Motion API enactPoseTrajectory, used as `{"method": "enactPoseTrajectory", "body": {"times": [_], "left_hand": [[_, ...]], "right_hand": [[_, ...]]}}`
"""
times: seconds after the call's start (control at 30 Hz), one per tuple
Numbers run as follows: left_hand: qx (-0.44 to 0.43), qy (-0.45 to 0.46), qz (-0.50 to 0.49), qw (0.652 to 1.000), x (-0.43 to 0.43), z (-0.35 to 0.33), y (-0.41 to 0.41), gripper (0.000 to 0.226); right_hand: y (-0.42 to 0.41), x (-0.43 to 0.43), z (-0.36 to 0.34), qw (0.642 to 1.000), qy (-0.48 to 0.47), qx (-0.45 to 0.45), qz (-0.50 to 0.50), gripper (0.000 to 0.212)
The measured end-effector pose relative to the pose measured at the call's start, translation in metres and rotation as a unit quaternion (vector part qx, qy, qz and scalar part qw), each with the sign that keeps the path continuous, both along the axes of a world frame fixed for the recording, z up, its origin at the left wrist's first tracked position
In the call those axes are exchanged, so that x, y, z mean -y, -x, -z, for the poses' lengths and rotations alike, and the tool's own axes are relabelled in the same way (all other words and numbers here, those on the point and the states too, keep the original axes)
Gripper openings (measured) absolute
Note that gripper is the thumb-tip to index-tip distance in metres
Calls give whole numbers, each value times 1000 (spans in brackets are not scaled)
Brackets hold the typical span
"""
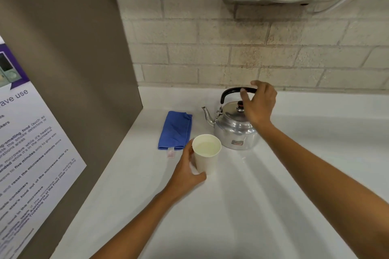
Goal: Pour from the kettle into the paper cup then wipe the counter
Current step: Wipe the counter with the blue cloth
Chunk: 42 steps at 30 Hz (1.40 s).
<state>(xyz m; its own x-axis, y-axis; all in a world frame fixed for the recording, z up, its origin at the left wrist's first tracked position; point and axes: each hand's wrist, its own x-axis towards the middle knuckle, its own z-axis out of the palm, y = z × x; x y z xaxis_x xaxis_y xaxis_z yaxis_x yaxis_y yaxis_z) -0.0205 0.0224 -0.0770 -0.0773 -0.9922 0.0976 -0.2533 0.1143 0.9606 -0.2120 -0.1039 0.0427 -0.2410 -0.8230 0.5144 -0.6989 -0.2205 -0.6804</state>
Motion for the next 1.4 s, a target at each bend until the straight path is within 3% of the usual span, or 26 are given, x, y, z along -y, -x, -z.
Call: {"method": "enactPoseTrajectory", "body": {"times": [0.1, 0.17, 0.3, 0.47, 0.67, 0.8, 0.97, 1.13, 1.23, 1.4], "left_hand": [[20, -8, 10, 1000, -5, 2, -16, 94], [47, 7, -7, 999, -5, 0, -26, 88], [85, 45, -84, 992, 6, -13, -42, 66], [178, 80, -123, 973, 45, -26, -60, 48], [446, 41, -87, 890, 100, -15, -69, 50], [552, -6, -41, 833, 116, 1, -62, 58], [564, -11, -34, 825, 111, 8, -55, 54], [504, 75, 100, 854, 63, 14, -70, 50], [507, 78, 155, 844, 54, 9, -88, 50], [519, 18, 70, 852, 63, 0, -65, 51]], "right_hand": [[-13, -39, 21, 996, 80, -27, 12, 47], [-20, -63, 38, 997, 67, -25, 2, 51], [-28, -98, 81, 990, -81, -98, -54, 46], [-26, -122, 127, 936, -214, -268, -76, 48], [-30, -122, 135, 911, -258, -309, -86, 54], [-30, -121, 139, 911, -266, -304, -83, 54], [-31, -119, 141, 911, -260, -309, -78, 54], [-30, -119, 142, 912, -256, -312, -75, 55], [-31, -119, 142, 913, -256, -311, -71, 55], [-31, -121, 140, 913, -258, -309, -72, 55]]}}
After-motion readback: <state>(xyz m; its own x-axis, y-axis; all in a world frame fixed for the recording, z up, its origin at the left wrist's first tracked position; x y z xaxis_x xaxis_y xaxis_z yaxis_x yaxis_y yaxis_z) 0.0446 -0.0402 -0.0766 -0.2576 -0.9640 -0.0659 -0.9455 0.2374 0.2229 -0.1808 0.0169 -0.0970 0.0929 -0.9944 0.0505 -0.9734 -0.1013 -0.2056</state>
